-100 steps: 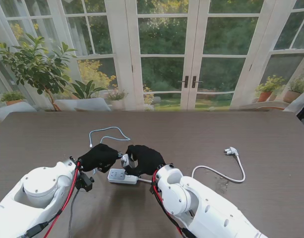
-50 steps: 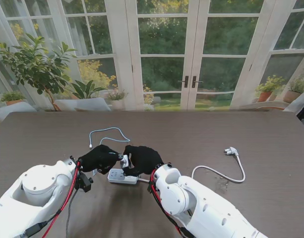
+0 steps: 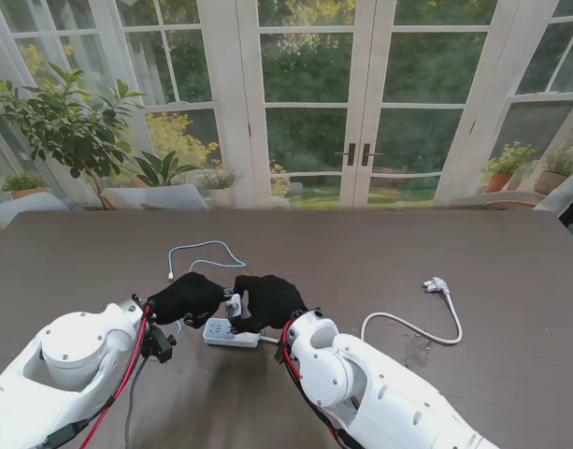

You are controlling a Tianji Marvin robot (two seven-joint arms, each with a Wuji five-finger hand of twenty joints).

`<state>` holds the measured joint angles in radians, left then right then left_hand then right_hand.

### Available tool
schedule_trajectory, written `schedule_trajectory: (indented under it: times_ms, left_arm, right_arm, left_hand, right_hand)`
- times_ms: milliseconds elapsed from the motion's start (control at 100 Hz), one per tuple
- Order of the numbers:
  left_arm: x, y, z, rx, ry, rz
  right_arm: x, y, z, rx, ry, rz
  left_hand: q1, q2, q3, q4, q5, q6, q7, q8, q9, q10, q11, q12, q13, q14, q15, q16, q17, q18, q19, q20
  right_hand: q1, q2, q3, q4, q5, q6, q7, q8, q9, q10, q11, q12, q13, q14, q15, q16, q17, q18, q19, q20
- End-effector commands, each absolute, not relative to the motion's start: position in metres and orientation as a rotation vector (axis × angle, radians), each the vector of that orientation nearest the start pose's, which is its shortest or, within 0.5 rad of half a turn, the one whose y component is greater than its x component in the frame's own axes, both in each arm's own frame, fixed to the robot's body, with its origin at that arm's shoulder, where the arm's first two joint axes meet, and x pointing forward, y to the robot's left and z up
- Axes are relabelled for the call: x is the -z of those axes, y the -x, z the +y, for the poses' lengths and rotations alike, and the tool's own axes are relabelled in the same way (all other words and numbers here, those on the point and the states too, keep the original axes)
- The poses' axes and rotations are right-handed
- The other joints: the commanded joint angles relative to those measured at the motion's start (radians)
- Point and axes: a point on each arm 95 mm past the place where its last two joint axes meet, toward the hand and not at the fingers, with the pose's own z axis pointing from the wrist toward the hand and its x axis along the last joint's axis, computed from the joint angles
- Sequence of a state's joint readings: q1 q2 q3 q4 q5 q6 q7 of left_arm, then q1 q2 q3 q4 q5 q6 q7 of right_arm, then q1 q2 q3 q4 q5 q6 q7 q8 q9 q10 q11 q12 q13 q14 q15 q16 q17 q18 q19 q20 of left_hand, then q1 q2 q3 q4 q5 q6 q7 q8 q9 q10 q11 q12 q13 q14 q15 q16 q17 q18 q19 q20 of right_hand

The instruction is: Set up the charging station

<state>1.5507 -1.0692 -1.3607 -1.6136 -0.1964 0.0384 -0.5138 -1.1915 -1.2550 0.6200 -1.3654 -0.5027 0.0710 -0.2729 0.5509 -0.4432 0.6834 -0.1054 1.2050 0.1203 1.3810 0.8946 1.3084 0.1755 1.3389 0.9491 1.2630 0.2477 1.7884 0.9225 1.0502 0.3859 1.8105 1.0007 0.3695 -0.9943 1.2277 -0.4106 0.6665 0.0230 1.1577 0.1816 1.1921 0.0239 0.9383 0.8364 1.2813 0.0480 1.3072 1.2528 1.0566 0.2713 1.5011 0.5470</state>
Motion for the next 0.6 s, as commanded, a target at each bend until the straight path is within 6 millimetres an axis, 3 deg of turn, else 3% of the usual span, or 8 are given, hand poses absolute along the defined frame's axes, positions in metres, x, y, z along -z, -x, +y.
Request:
schedule_trajectory:
  times_ms: [0,60,130,200,260,390,590]
  left_arm:
    - [0.302,-0.4,0.017,2.138,2.424,1.189]
    - [0.302,-0.4,0.018,2.132,2.425,1.164]
    - [0.302,-0.4,0.02,2.12,2.424,1.144]
    - [0.301,-0.4,0.022,2.106,2.405,1.135]
    - [0.3,-0.4,0.025,2.09,2.383,1.137]
    - [0.297,-0.4,0.032,2.047,2.308,1.153]
    - [0.289,-0.399,0.041,2.003,2.19,1.186]
  right_arm:
    - [0.334,-0.41,0.191,-1.982,-1.414,1.48]
    - [0.334,-0.41,0.191,-1.99,-1.42,1.479]
    - [0.335,-0.41,0.191,-1.998,-1.431,1.484]
    - [0.336,-0.41,0.191,-2.007,-1.44,1.482]
    - [0.336,-0.41,0.191,-2.014,-1.446,1.485]
    - [0.337,-0.409,0.191,-2.027,-1.452,1.492]
    - [0.338,-0.408,0.191,-2.035,-1.461,1.493]
  left_hand:
    - [-0.009,0.036,-0.04,0.01,0.1,0.079,-0.007,-0.035,0.057,0.1,-0.016,-0.022,0.006,0.002,0.016,-0.147,0.042,-0.087,0.283,-0.053]
    - [-0.011,0.031,-0.043,0.009,0.099,0.088,-0.121,-0.102,0.06,0.098,-0.08,-0.034,0.006,0.015,-0.028,-0.181,0.039,-0.083,0.283,-0.124]
    - [-0.008,0.032,-0.048,0.009,0.096,0.099,-0.281,-0.189,0.064,0.103,-0.189,-0.069,0.005,0.072,-0.131,-0.225,0.031,-0.049,0.266,-0.213]
    - [-0.01,0.034,-0.057,0.009,0.091,0.094,-0.408,-0.247,0.067,0.099,-0.269,-0.079,0.004,0.09,-0.196,-0.245,0.027,-0.015,0.238,-0.268]
    - [-0.013,0.034,-0.069,0.01,0.081,0.085,-0.549,-0.298,0.07,0.106,-0.385,-0.105,0.004,0.121,-0.287,-0.274,0.021,0.051,0.169,-0.306]
    - [-0.017,0.036,-0.088,0.012,0.043,0.078,-0.67,-0.3,0.069,0.111,-0.486,-0.1,0.003,0.127,-0.343,-0.281,0.015,0.094,0.121,-0.336]
    - [-0.032,0.028,-0.126,0.012,-0.027,0.049,-0.803,-0.323,0.065,0.101,-0.618,-0.114,0.004,0.101,-0.36,-0.284,0.014,0.091,0.11,-0.352]
  right_hand:
    - [0.11,0.103,0.164,0.044,0.2,-0.172,0.192,0.065,0.058,0.013,-0.004,0.019,0.034,-0.024,0.044,-0.465,0.032,0.01,0.045,-0.001]
    - [0.114,0.11,0.179,0.044,0.202,-0.179,0.194,0.069,0.064,0.018,-0.008,0.034,0.034,-0.031,0.045,-0.462,0.037,-0.011,0.042,0.001]
    - [0.119,0.124,0.187,0.044,0.2,-0.181,0.194,0.076,0.067,0.02,-0.012,0.05,0.035,-0.043,0.044,-0.46,0.039,-0.034,0.043,0.007]
    - [0.124,0.13,0.196,0.047,0.2,-0.182,0.195,0.085,0.074,0.027,-0.018,0.064,0.035,-0.053,0.057,-0.452,0.041,-0.048,0.05,0.016]
    - [0.128,0.139,0.2,0.05,0.197,-0.185,0.193,0.089,0.077,0.029,-0.022,0.072,0.035,-0.058,0.061,-0.448,0.043,-0.058,0.052,0.021]
    - [0.132,0.142,0.208,0.053,0.196,-0.19,0.193,0.105,0.085,0.033,-0.028,0.089,0.036,-0.067,0.073,-0.44,0.046,-0.072,0.056,0.03]
    - [0.137,0.138,0.215,0.052,0.195,-0.189,0.194,0.115,0.095,0.038,-0.033,0.102,0.036,-0.07,0.086,-0.431,0.048,-0.077,0.063,0.039]
